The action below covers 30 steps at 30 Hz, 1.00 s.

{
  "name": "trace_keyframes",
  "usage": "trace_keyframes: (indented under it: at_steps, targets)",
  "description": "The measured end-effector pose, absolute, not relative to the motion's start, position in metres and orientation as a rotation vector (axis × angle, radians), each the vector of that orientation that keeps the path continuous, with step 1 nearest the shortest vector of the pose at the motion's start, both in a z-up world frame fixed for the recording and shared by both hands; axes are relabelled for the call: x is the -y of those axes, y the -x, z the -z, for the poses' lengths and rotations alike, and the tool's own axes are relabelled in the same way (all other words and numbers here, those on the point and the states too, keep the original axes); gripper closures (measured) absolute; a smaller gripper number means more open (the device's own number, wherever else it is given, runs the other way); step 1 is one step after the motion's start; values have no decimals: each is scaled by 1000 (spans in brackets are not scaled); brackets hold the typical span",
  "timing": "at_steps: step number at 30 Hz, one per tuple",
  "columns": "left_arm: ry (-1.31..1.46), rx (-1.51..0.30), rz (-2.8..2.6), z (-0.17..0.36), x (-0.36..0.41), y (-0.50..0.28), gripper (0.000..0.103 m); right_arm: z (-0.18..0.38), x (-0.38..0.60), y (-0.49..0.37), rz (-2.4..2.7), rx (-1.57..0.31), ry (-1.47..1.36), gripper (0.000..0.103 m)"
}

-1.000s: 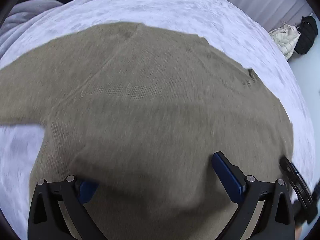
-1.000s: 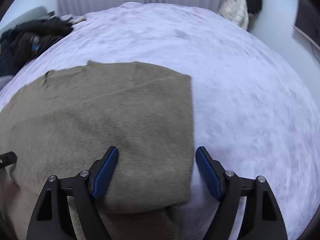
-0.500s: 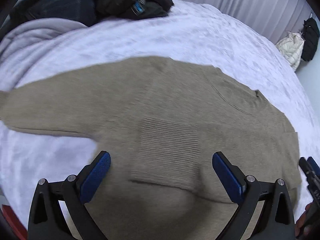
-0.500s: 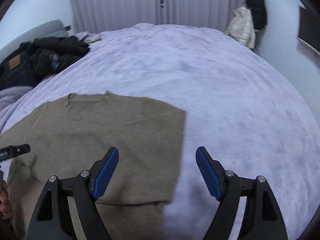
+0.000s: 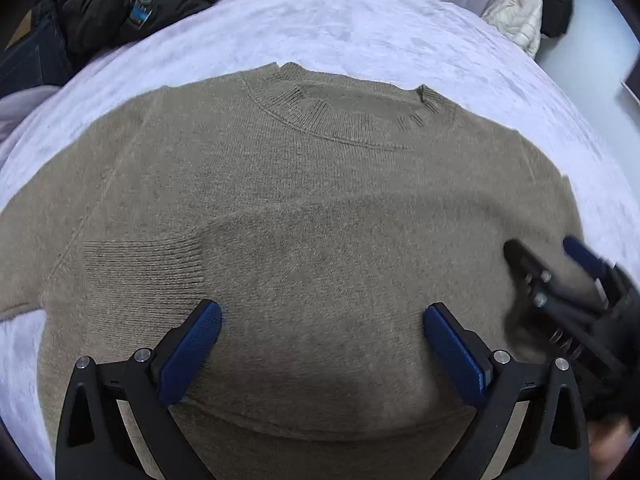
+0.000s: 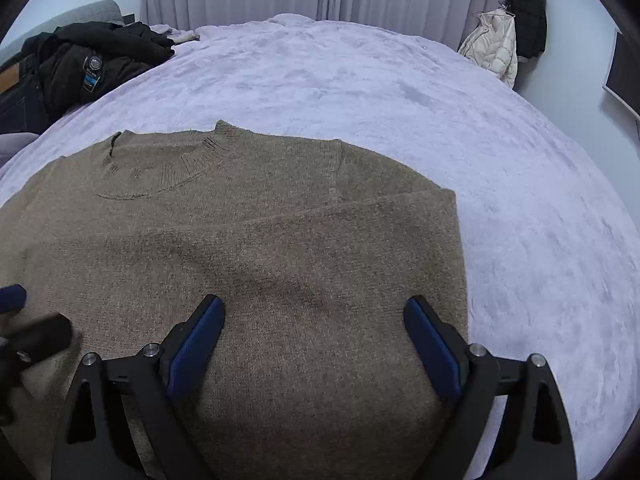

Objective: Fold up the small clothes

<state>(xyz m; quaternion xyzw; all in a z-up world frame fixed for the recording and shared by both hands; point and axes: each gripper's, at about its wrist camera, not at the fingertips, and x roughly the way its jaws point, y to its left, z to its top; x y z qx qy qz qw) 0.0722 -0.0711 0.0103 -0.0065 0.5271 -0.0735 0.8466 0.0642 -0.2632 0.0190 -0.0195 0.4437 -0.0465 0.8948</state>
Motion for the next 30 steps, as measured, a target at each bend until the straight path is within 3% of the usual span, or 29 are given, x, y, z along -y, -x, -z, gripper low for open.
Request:
trace_keyframes:
  at_steps: [5,12,16,20,22,24,25,30]
  targets:
    - [-43,-1064,88,-16,36,-45,1,-17,267,-63,85,-911,16,9]
    - [85,-1042,-18,-23,-31,-20,1,-17,265,-68,97,-914,29,9]
    - [136,-977,25,-41,-30,-19,1,-36,251,-69,117,-966,30,8]
    - [118,-1049,59,-24,-10,-44,1,-49,203,-51,-14,-933,30,8]
    - [85,-1146,1,0,-9,-59,1,-38,174,-56,-22,-977,136,8]
    - [125,-1117,18,-9,-17,-54,1,-17,155,-69,2,-1052,235,7]
    - [144,-1091,23,-17,-25,-48,1,-14,156,-72,16,-1049,221,0]
    - [265,-997,-141,-33,-119,-21,1,-18,170,-68,65,-1014,91,0]
